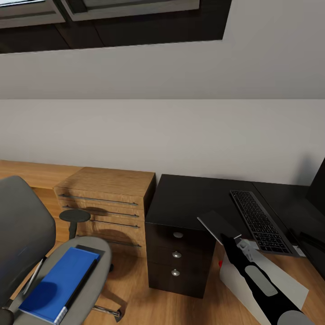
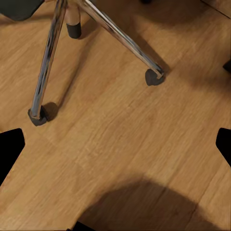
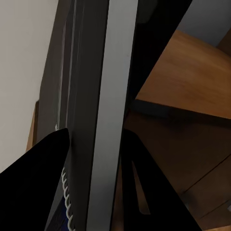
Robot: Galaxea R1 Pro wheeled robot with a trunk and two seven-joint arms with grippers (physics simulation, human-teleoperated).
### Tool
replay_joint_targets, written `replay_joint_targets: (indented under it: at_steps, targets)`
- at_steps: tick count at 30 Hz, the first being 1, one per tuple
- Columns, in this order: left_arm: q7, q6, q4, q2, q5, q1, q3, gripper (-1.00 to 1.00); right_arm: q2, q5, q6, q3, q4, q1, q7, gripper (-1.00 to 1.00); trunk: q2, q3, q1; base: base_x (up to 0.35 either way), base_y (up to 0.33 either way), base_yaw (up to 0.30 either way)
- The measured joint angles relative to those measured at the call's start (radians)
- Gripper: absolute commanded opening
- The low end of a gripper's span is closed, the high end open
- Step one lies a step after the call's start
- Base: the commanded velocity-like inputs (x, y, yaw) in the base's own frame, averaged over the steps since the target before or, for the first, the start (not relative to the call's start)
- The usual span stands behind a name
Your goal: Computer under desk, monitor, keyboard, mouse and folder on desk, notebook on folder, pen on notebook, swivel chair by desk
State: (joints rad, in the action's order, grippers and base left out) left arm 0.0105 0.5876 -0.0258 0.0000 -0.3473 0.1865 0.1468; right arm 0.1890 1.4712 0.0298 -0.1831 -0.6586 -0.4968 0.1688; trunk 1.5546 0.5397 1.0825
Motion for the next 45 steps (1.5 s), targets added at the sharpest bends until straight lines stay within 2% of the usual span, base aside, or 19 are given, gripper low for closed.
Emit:
replay_joint_targets:
  at_steps: [6, 12, 18, 20, 26, 32, 45]
  targets:
    - [0.011, 0.132, 0.004, -0.001, 0.002, -0.052, -0.001, 1.00, 0.001, -0.001, 0.000, -0.001, 0.000, 0.000, 0.000, -1.00, 0.000, 0.000, 0.000, 0.000, 0.000, 0.000]
    - [0.063, 0.205, 0.006, -0.009, 0.008, -0.065, -0.002, 1.00, 0.001, -0.001, -0.001, -0.001, 0.000, 0.000, 0.000, -1.00, 0.000, 0.000, 0.000, 0.000, 0.000, 0.000]
    - [0.083, 0.273, 0.006, -0.011, 0.013, -0.089, -0.002, 1.00, 0.001, -0.002, -0.001, -0.001, 0.000, 0.000, 0.001, -1.00, 0.000, 0.000, 0.000, 0.000, 0.000, 0.000]
    - [0.085, 0.300, 0.006, -0.012, 0.025, -0.098, -0.003, 1.00, 0.001, -0.002, -0.001, 0.000, 0.000, 0.000, 0.001, -1.00, 0.000, 0.000, 0.000, 0.000, 0.000, 0.000]
    - [0.086, 0.382, 0.006, -0.012, 0.126, -0.122, -0.004, 1.00, 0.001, -0.002, -0.001, 0.000, 0.000, 0.000, 0.001, -1.00, 0.000, 0.000, 0.000, 0.000, 0.000, 0.000]
    - [0.086, 0.407, 0.006, -0.012, 0.157, -0.126, -0.001, 1.00, 0.002, -0.002, -0.001, 0.001, 0.001, 0.000, 0.001, -1.00, 0.000, 0.000, 0.000, 0.059, -0.001, 0.000]
    - [0.082, 0.412, 0.006, -0.011, 0.165, -0.127, 0.002, 1.00, 0.001, -0.002, -0.001, 0.000, 0.001, 0.000, 0.001, -1.00, 0.000, 0.000, 0.000, 0.082, -0.020, 0.000]
